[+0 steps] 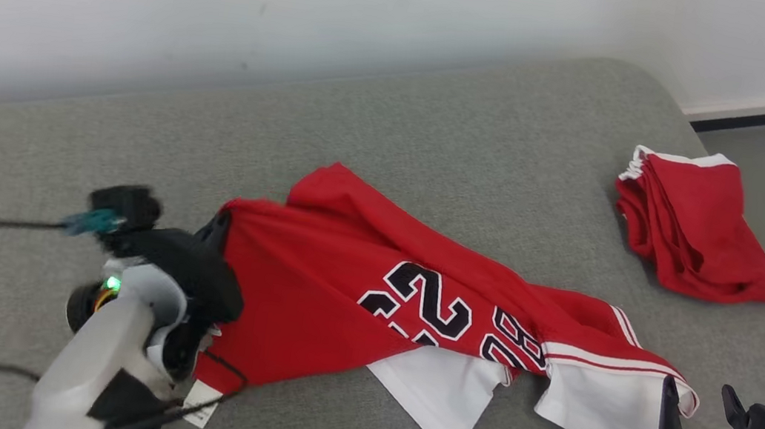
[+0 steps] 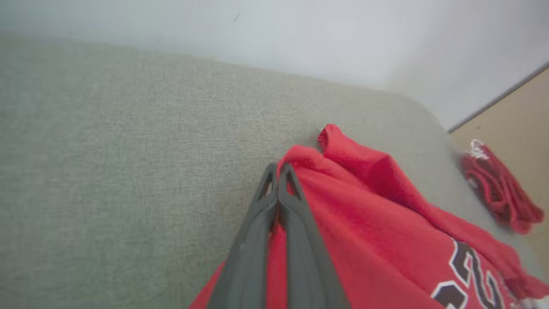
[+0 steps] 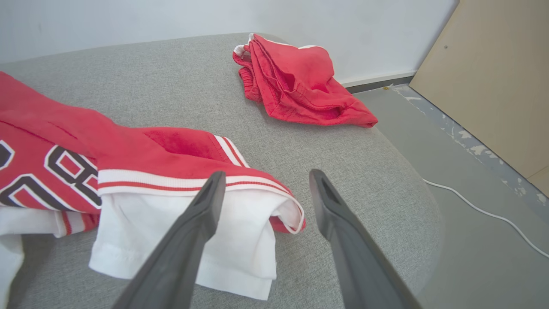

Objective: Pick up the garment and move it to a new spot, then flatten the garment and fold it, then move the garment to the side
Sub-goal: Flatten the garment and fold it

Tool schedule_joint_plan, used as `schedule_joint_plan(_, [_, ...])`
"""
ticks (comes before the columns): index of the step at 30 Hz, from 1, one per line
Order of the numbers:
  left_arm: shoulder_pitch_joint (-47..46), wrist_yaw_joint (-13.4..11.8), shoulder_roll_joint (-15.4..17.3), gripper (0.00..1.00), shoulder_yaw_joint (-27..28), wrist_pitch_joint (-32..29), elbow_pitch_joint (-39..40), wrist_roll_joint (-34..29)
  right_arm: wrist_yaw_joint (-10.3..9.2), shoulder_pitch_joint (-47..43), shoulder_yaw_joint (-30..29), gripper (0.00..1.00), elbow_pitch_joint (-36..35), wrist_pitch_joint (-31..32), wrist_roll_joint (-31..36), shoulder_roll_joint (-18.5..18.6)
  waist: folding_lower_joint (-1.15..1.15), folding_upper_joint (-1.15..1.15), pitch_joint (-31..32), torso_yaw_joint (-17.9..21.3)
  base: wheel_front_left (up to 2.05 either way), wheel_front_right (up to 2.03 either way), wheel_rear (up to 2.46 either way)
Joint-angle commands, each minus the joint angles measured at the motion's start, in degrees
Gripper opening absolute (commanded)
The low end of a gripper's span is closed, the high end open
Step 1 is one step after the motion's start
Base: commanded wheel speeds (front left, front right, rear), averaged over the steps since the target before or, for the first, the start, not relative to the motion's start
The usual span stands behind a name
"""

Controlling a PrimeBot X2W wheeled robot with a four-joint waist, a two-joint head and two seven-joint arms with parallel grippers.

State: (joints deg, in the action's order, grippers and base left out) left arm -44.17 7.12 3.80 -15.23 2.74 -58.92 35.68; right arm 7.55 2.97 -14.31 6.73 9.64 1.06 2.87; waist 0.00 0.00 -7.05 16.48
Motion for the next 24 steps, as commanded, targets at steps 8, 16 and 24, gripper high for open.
schedule_joint_plan(8, [19.5,0.3,0.9,0.00,8.4,-12.5,27.7,31.1,-0.15,-2.5,-1.7,1.00,-1.3,1.1,0.6,0.0,0.00,0.00,3.2,-7.5,0.00,0.00,0.00])
schedule_joint_plan(16, [41.1,-2.4,3.9,0.00,11.6,-13.5,49.5,35.4,-0.15,-3.8,-2.4,1.00,-2.8,2.1,0.8,0.0,0.00,0.00,4.6,-13.6,0.00,0.00,0.00])
schedule_joint_plan(24, [51.6,-9.1,6.9,1.00,9.0,-14.4,53.2,28.8,-0.15,-4.1,-2.0,1.00,-3.4,2.9,1.1,0.0,0.00,0.00,6.0,-16.1,0.00,0.00,0.00])
